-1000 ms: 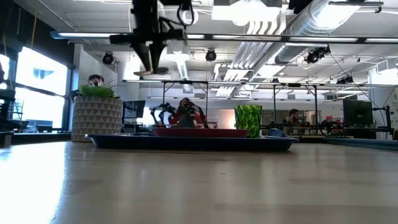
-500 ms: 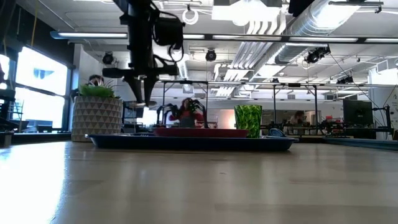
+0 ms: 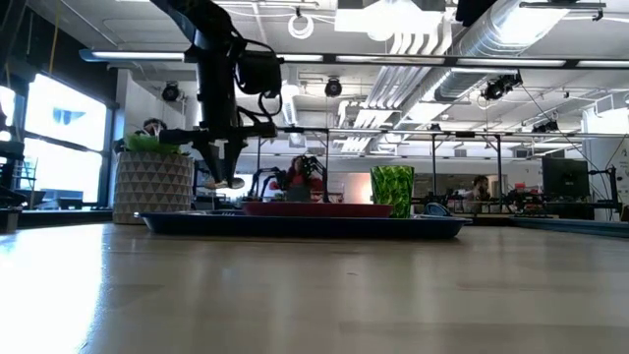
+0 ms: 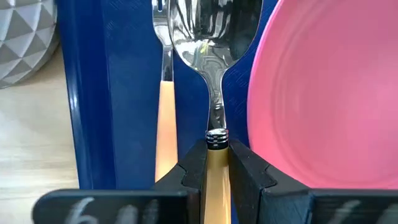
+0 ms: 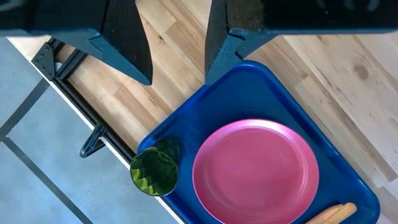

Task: Pick and place plate/cup/fork/spoon on tray
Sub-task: Put the orange spoon on the left of the pink plate on the blue tray, then return to Home Position

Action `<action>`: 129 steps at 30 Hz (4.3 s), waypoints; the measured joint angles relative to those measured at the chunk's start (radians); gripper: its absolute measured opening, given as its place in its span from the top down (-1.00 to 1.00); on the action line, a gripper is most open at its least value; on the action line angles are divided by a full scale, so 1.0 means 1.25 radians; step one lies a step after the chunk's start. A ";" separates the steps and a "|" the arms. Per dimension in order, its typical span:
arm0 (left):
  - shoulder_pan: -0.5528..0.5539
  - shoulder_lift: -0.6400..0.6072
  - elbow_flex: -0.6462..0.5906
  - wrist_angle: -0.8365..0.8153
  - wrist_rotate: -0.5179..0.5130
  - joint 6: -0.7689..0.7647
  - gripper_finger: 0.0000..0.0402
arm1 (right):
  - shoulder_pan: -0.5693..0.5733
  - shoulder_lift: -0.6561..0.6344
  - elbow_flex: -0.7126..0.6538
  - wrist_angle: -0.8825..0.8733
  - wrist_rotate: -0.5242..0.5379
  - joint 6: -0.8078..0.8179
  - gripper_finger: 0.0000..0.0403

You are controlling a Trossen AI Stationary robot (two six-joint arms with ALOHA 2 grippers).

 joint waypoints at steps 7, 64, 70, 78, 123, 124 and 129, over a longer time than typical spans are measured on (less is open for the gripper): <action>0.023 0.009 -0.037 0.043 0.045 0.022 0.83 | 0.000 0.000 0.000 0.000 0.000 0.000 0.32; 0.078 0.120 -0.052 0.153 0.106 0.107 0.77 | 0.000 0.000 0.000 0.006 0.000 0.021 0.32; 0.078 0.120 -0.052 0.154 0.117 0.112 0.60 | 0.000 0.000 0.000 0.006 0.000 0.021 0.32; 0.078 0.120 -0.046 0.156 0.132 0.122 0.48 | 0.000 0.000 0.000 0.006 0.000 0.021 0.32; 0.017 -0.187 -0.045 0.142 0.112 0.171 0.51 | 0.000 0.000 0.000 0.009 -0.024 0.031 0.32; 0.005 -0.212 -0.045 0.149 0.112 0.173 0.51 | 0.000 0.000 0.000 0.013 -0.035 0.031 0.32; -0.071 -0.341 -0.045 0.208 0.112 0.243 0.51 | 0.011 0.000 0.000 0.025 -0.043 0.058 0.32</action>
